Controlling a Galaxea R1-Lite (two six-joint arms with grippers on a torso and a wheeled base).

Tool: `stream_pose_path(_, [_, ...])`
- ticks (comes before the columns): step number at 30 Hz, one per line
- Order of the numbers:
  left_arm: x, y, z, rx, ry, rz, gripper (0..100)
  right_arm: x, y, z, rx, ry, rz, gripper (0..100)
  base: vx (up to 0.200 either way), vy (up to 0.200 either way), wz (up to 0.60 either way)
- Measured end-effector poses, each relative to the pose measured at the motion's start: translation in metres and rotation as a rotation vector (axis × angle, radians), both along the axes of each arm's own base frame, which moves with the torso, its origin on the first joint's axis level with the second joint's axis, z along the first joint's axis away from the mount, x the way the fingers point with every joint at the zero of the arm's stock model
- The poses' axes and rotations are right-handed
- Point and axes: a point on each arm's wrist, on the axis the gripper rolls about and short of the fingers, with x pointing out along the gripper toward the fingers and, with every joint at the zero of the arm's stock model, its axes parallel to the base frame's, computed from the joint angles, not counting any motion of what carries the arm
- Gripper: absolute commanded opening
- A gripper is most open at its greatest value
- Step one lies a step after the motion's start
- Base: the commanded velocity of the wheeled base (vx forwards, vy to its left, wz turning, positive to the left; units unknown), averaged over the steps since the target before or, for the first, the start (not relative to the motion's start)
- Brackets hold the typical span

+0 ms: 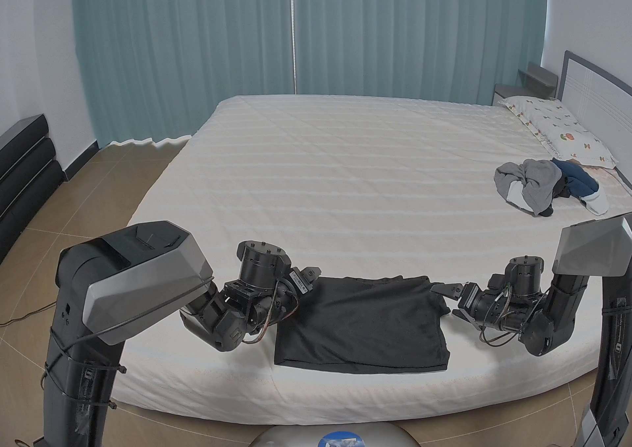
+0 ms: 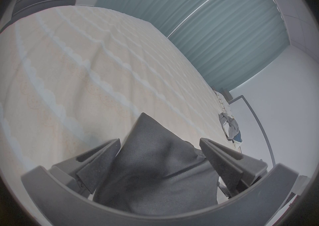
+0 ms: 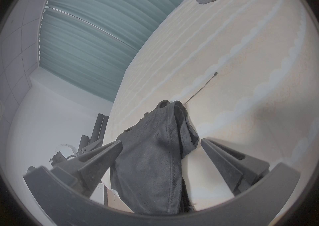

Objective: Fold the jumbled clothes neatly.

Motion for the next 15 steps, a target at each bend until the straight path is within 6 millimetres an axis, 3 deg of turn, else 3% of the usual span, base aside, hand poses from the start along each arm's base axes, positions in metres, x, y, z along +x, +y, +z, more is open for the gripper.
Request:
stream_pose_path(3, [0.003, -0.001, -0.005, 0.026, -0.01, -0.016, 100, 0.001, 0.0, 0.0, 0.0, -0.002, -0.001, 100, 0.0, 0.0, 0.0])
stream_pose_path(4, [0.003, -0.002, -0.008, 0.037, -0.012, -0.021, 0, 0.001, 0.0, 0.0, 0.0, -0.003, -0.001, 100, 0.0, 0.0, 0.0])
stream_pose_path(15, [0.011, -0.004, -0.018, 0.074, -0.037, 0.052, 0, 0.002, -0.002, 0.0, 0.0, -0.005, -0.009, 100, 0.0, 0.0, 0.0])
